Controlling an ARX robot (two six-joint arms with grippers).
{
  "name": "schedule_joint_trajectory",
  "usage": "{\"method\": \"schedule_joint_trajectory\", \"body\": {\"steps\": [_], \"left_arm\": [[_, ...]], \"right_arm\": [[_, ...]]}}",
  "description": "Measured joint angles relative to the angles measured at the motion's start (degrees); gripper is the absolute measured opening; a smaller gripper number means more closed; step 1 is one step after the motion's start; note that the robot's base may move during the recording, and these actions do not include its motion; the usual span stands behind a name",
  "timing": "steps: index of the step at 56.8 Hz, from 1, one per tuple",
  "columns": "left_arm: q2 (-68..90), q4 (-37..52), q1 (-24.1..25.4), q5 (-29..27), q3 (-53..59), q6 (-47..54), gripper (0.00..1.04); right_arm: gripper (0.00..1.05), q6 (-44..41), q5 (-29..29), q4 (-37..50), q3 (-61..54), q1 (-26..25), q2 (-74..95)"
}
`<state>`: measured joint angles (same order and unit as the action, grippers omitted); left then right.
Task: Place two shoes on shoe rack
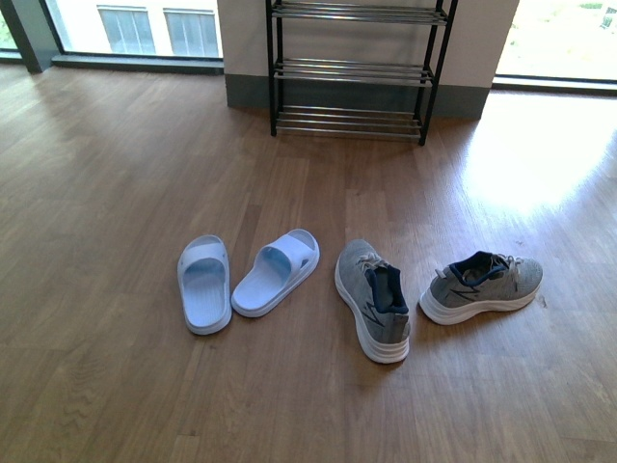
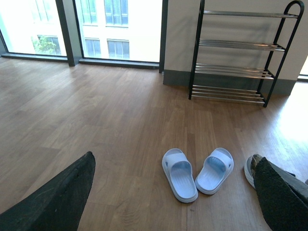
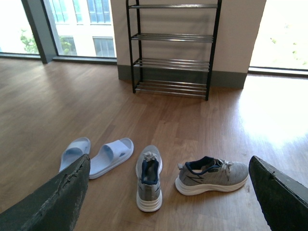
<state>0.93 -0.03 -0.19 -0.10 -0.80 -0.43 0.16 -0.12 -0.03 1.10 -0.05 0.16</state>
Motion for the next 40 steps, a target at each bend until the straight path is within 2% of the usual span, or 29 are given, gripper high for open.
{"method": "schedule_joint_trajectory", "body": {"steps": [40], "left_arm": [[0.0, 0.0, 0.0, 0.0, 0.0, 0.0, 0.95]], "right_arm": [[0.96, 0.0, 0.0, 0.0, 0.0, 0.0, 0.0]]}}
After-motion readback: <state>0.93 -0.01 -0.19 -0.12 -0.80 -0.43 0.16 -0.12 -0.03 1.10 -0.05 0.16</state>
